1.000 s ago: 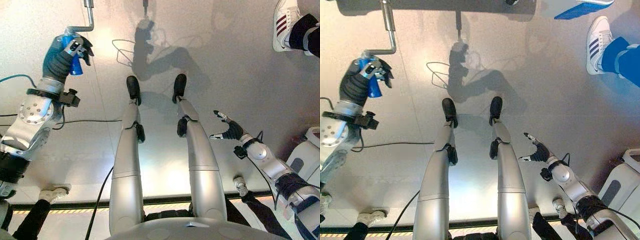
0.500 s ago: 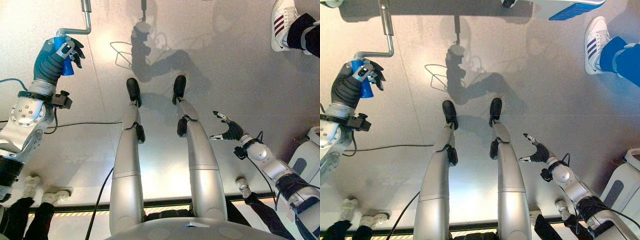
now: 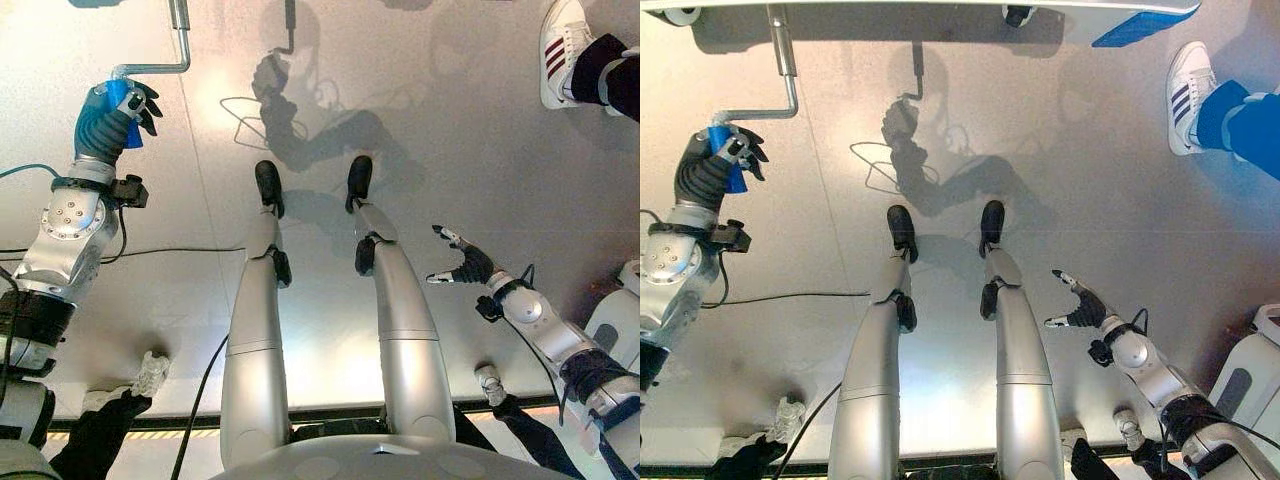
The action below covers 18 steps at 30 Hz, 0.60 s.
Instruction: Raise the hospital bed
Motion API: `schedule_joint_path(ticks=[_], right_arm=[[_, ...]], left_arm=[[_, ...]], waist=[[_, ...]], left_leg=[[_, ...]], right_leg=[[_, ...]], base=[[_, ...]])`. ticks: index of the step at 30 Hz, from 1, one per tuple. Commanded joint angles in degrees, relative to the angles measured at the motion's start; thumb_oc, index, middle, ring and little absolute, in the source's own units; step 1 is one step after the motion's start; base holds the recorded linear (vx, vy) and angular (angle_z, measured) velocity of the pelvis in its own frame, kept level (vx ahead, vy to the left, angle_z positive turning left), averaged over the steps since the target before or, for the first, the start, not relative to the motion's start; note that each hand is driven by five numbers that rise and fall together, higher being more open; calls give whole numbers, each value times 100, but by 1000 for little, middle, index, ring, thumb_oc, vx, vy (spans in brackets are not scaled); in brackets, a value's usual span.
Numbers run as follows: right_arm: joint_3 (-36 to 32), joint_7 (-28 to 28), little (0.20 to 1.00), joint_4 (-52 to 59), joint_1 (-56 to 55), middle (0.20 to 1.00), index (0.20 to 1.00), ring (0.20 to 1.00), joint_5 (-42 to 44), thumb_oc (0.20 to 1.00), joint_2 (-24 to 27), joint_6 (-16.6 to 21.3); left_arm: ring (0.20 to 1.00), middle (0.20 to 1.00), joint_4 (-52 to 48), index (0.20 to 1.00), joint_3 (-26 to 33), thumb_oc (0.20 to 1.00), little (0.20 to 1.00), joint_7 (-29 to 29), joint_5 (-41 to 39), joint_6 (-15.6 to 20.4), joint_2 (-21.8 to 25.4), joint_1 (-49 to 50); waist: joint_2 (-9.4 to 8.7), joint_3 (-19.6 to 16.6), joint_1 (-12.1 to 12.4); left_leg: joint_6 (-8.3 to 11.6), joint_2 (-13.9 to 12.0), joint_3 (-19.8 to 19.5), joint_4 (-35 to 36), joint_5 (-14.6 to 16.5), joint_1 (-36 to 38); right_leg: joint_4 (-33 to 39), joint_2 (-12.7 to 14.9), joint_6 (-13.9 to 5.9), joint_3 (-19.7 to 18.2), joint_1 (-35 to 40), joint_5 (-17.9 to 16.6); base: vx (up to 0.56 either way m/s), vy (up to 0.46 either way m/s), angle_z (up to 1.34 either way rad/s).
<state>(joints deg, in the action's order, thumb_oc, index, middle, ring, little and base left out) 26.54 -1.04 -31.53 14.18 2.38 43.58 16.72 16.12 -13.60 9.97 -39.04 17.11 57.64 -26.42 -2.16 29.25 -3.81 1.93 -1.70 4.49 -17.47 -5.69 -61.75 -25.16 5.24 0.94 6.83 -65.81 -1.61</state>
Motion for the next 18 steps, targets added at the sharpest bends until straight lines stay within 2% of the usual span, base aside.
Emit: schedule_joint_path(ticks=[1,18], right_arm=[[49,81,1000,247,-488,1000,1000,1000,-20,1000,73,-30],[277,119,1000,330,-280,1000,1000,1000,128,1000,85,-135]], left_arm=[[200,200,253,200,142,200,200,228,240,78,-53,29],[200,200,2012,200,-634,200,200,429,381,-267,-780,-1593]], waist=[[-97,-75,-185],[-268,-51,-371]], left_leg=[[-729,556,116,-194,598,65],[-744,477,121,-462,677,-106]], right_leg=[[343,-159,-570,166,84,-519],[188,-215,-550,150,-75,-510]], base=[[0,0,0],[1,0,0]])
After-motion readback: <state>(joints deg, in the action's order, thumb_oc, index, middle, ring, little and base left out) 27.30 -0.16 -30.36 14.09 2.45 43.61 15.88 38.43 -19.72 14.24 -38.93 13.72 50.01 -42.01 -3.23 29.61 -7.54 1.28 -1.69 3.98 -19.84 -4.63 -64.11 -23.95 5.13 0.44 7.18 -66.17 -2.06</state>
